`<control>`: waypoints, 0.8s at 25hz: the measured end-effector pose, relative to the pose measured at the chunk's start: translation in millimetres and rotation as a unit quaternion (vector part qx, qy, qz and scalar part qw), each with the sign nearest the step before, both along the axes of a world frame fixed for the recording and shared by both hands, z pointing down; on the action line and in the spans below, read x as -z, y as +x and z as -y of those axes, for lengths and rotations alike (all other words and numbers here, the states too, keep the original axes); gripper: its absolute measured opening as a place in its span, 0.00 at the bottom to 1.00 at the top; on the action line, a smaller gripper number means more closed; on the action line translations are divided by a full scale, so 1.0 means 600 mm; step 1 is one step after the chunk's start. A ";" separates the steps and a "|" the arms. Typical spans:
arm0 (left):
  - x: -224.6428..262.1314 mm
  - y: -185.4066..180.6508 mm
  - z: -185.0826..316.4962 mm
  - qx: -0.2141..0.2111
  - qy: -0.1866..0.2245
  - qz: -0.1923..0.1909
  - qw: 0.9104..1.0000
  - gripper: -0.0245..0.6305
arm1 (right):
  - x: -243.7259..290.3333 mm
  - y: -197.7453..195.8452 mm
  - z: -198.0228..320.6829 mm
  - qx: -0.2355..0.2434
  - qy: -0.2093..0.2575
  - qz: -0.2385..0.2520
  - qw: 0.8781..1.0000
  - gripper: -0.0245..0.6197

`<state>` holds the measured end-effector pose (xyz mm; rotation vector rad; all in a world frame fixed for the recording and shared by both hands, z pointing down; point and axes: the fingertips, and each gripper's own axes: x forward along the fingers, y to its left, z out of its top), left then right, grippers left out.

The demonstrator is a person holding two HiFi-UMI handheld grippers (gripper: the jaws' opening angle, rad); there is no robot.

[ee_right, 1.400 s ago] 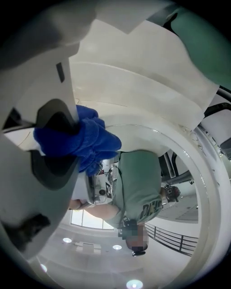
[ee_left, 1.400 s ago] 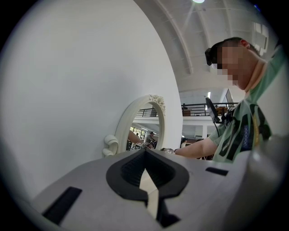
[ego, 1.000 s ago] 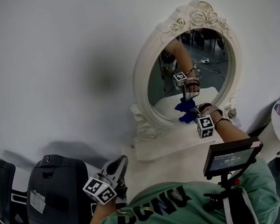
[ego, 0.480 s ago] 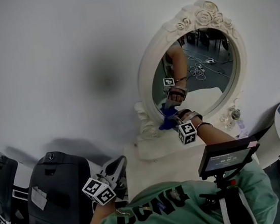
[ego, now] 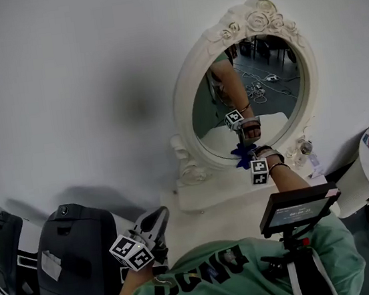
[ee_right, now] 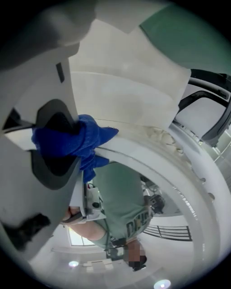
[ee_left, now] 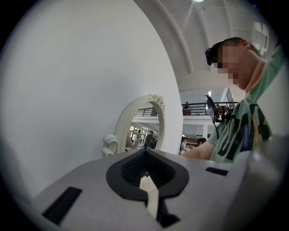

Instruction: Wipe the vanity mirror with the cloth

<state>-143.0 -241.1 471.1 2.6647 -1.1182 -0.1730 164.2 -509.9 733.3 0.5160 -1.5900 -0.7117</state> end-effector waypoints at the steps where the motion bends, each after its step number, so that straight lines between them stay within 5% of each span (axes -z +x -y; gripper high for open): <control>1: 0.000 0.000 0.001 0.001 0.000 0.001 1.000 0.05 | 0.001 0.031 0.006 -0.017 0.000 -0.009 1.000 0.14; 12: 0.009 -0.004 -0.006 0.002 0.010 -0.002 1.000 0.05 | 0.104 0.246 0.031 -0.101 0.040 -0.099 0.989 0.14; 17: 0.013 -0.011 -0.007 0.002 0.013 -0.009 1.000 0.05 | 0.145 0.269 0.033 -0.149 0.065 -0.088 0.983 0.14; 20: 0.016 -0.009 -0.004 0.001 0.020 -0.019 1.000 0.05 | 0.189 0.248 0.026 -0.148 0.078 -0.036 0.985 0.14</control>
